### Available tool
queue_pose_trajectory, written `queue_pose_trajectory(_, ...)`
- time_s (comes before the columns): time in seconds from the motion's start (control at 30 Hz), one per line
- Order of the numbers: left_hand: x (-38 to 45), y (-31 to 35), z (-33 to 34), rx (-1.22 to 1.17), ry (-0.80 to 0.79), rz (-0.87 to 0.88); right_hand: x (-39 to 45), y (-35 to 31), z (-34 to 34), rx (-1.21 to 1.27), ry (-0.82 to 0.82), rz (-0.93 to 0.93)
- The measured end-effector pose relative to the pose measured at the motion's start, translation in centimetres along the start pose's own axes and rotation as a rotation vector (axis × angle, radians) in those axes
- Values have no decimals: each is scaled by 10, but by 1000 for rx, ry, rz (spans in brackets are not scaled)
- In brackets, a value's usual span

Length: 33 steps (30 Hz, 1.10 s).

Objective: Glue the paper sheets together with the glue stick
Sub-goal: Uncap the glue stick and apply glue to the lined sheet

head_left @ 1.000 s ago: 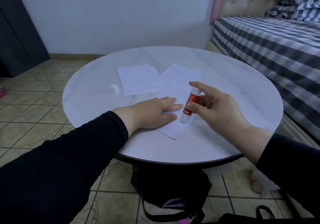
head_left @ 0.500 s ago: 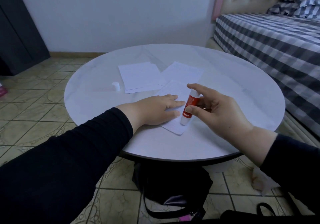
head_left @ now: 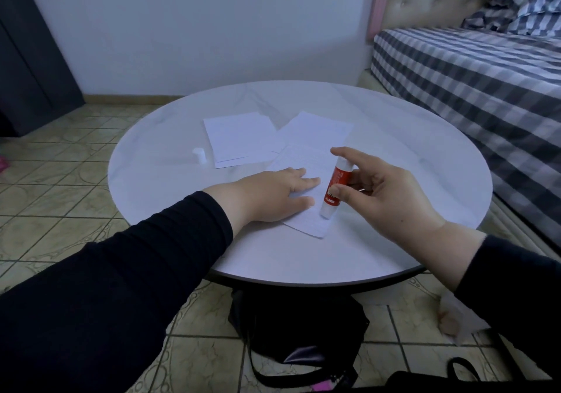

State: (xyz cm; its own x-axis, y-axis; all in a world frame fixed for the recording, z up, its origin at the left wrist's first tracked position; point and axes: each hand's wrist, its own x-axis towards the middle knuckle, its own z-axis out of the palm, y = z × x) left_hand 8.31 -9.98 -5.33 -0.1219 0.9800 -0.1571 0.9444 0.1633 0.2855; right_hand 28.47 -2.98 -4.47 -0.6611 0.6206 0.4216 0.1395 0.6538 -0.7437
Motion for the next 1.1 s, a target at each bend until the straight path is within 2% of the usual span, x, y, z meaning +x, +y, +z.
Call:
queue_pose_trajectory(0.2,8,30,3,50,65,-127,11,3,-26,109,135,48)
queue_pose_trajectory(0.37,22,61,5,211,38,-235,13,8,-52,85,171,89)
queue_pose_trajectory(0.5,15,51,-17,7,88,-121,7,15,-61,76,105,125)
queue_pose_trajectory(0.6,-1,33,-29,-81,-53,61,4,20,-62,73,50,125)
queue_pose_trajectory(0.7,-7,27,-24,-33,-195,81,5,21,-64,53,32,121)
queue_pose_trajectory(0.9,-1,53,-4,156,-212,-58,8,27,-69,51,76,147)
queue_pose_trajectory(1.1,4,92,20,199,-61,-240,7,25,-74,24,105,139)
